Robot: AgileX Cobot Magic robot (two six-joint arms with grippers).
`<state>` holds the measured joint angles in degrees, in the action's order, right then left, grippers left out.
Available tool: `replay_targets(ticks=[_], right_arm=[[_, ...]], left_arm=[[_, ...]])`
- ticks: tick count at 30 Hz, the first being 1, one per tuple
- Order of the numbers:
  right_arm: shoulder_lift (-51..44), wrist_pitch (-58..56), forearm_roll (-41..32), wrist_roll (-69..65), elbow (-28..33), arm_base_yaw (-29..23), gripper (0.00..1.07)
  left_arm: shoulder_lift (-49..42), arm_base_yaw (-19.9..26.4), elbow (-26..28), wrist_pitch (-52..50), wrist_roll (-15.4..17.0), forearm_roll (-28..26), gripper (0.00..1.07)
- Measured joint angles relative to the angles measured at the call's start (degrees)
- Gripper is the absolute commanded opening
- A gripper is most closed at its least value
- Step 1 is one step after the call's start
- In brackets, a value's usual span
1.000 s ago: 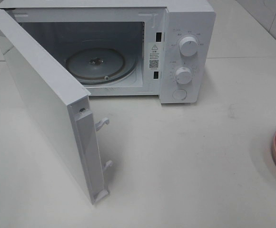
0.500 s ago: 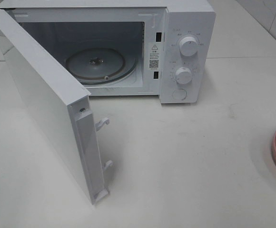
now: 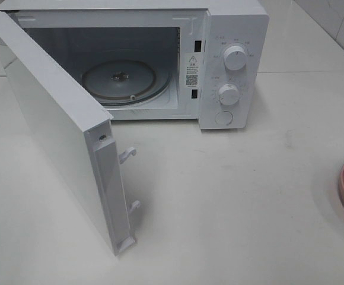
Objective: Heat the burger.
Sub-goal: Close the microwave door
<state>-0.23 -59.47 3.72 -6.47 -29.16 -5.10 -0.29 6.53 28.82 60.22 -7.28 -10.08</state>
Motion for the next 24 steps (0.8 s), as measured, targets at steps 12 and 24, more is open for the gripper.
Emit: replay_targets(ticks=[12,24], right_arm=[[0.0,0.0,0.0,0.0,0.0,0.0,0.76],[0.0,0.0,0.0,0.0,0.0,0.2,0.75]], left_arm=[[0.0,0.0,0.0,0.0,0.0,0.0,1.00],[0.0,0.0,0.0,0.0,0.0,0.0,1.00]])
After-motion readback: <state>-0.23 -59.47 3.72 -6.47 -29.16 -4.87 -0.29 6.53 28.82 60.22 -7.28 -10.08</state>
